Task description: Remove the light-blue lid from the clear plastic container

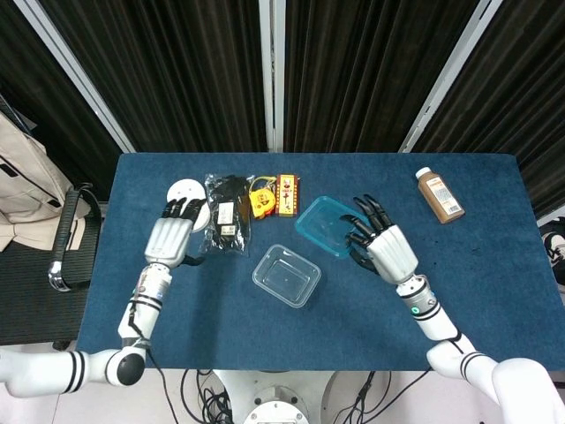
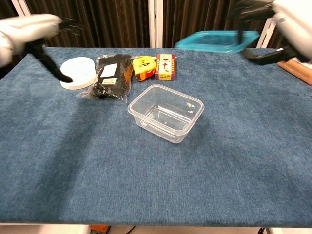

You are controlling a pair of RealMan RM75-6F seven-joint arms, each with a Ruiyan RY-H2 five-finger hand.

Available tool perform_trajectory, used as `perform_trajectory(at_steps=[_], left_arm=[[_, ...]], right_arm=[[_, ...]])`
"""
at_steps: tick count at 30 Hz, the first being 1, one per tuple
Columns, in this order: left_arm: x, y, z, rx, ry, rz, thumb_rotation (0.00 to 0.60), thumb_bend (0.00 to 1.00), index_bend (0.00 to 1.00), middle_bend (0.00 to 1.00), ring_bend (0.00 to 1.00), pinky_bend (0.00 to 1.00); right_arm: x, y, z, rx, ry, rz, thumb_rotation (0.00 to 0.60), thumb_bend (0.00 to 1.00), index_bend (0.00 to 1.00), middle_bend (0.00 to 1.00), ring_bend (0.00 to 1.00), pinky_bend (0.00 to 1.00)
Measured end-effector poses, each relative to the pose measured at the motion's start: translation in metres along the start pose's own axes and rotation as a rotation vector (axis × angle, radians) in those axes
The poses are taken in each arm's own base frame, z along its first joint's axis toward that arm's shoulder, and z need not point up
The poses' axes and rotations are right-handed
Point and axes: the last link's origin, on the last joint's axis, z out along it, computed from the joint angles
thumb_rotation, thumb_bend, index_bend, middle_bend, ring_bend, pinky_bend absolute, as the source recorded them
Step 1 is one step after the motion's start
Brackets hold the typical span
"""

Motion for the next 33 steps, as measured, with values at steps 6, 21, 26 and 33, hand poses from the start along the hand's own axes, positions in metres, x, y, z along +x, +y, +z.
perform_trajectory(at_steps=[6, 21, 26, 33], left_arm=[[0.002, -0.048, -0.022, 0.084, 0.053, -0.001, 0.6, 0.0, 0.03, 0.06, 0.0, 0.0], [0.0, -0.086, -0.055, 0.149, 0.1, -0.065, 0.6, 0.0, 0.03, 0.06, 0.0, 0.0], [0.009, -0.096, -0.058, 0.144, 0.142, -0.092, 0.6, 0.0, 0.03, 0.06, 0.0, 0.0], [0.026, -0.122, -0.072, 0.161, 0.195, -0.003, 0.6, 0.0, 0.1, 0.08, 0.0, 0.0]], right_arm=[[0.001, 0.038, -0.014, -0.136, -0.083, -0.069, 0.6, 0.35, 0.74, 0.25, 0.0, 0.0], [-0.028, 0.054, -0.037, -0.314, -0.38, -0.031, 0.6, 0.03, 0.0, 0.0, 0.0, 0.0], [-0.01, 0.044, -0.046, -0.329, -0.453, 0.035, 0.6, 0.03, 0.0, 0.0, 0.0, 0.0], [0.055, 0.041, -0.073, -0.384, -0.439, 0.072, 0.6, 0.18, 0.15, 0.16, 0.01, 0.02]])
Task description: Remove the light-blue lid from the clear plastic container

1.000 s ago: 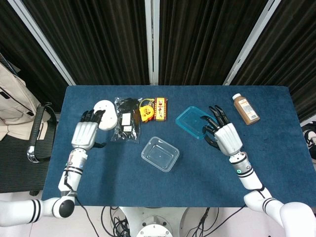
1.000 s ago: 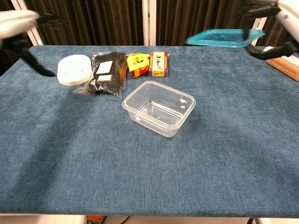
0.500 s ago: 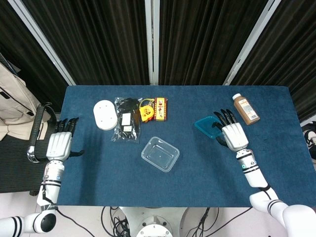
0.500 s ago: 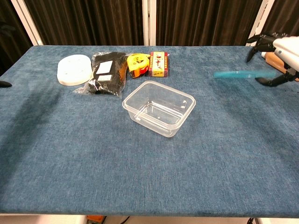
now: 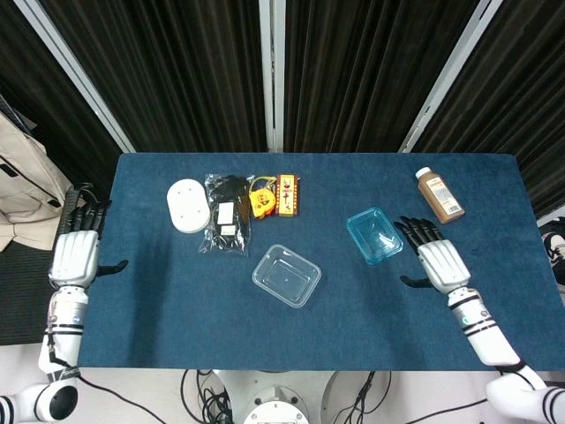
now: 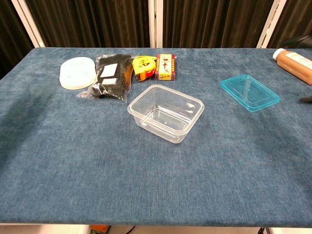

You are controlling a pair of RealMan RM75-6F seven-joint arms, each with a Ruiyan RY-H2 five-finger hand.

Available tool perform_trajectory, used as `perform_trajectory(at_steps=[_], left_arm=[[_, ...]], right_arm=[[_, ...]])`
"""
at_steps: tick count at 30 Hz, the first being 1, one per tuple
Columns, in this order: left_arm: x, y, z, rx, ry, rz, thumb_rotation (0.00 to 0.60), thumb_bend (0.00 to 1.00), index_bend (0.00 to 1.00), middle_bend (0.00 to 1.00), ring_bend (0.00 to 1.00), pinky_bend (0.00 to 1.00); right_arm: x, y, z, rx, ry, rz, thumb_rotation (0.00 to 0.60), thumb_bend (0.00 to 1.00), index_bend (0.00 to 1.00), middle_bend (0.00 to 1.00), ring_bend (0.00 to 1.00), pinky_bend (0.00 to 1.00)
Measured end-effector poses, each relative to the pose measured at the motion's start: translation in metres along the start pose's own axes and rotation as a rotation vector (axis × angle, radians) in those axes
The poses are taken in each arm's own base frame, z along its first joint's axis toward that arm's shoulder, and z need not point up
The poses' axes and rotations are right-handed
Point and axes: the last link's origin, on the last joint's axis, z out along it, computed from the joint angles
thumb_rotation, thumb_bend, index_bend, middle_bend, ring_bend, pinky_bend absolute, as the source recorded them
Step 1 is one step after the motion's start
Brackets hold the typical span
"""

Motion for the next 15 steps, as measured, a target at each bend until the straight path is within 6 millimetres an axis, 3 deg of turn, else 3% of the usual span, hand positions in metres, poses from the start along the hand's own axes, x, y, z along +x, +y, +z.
perform_trajectory(at_steps=[4, 8, 15], left_arm=[[0.012, -0.025, -0.014, 0.001, 0.049, 0.085, 0.6, 0.0, 0.13, 0.1, 0.0, 0.0], [0.019, -0.046, -0.038, 0.033, 0.063, 0.115, 0.6, 0.0, 0.13, 0.1, 0.0, 0.0], [0.023, -0.056, -0.089, 0.066, 0.045, 0.117, 0.6, 0.0, 0.11, 0.09, 0.0, 0.0]], right_arm=[[0.017, 0.008, -0.03, -0.044, 0.093, 0.027, 0.6, 0.22, 0.17, 0.18, 0.03, 0.04], [0.03, 0.018, -0.068, -0.096, 0.168, 0.039, 0.6, 0.22, 0.14, 0.13, 0.01, 0.02], [0.033, 0.024, -0.131, -0.177, 0.181, 0.044, 0.6, 0.22, 0.07, 0.07, 0.0, 0.0]])
